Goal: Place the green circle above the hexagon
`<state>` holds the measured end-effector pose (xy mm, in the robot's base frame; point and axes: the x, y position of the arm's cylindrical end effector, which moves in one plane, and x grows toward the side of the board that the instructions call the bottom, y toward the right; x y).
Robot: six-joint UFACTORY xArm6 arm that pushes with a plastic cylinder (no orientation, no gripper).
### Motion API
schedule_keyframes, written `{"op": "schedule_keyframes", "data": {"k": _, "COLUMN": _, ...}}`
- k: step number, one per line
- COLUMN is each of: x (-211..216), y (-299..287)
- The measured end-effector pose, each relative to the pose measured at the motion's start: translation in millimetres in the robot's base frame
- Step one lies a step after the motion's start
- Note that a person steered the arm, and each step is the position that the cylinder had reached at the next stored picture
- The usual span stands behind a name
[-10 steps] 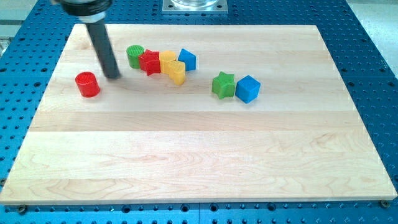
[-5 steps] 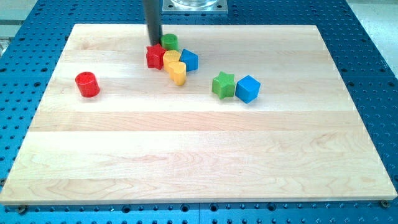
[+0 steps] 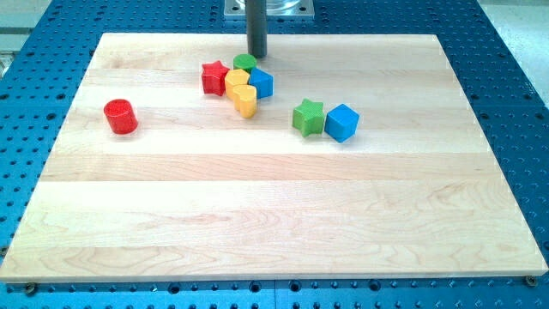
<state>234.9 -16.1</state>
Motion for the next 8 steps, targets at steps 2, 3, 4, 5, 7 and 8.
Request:
{"op": "schedule_keyframes", "data": {"k": 2, "x": 8.9, "y": 0.1}}
{"op": "schedule_keyframes", "data": {"k": 3, "x": 27.8, "y": 0.2}}
{"op": "schedule_keyframes", "data": {"k": 4, "x": 28.5, "y": -1.5}}
{"op": "schedule_keyframes", "data": {"k": 5, "x": 32.7, "y": -6.1}}
{"op": "schedule_keyframes", "data": {"k": 7, "x": 24.4, "y": 72.2}}
{"op": "schedule_keyframes", "data": {"k": 8, "x": 79.9, "y": 146.8}}
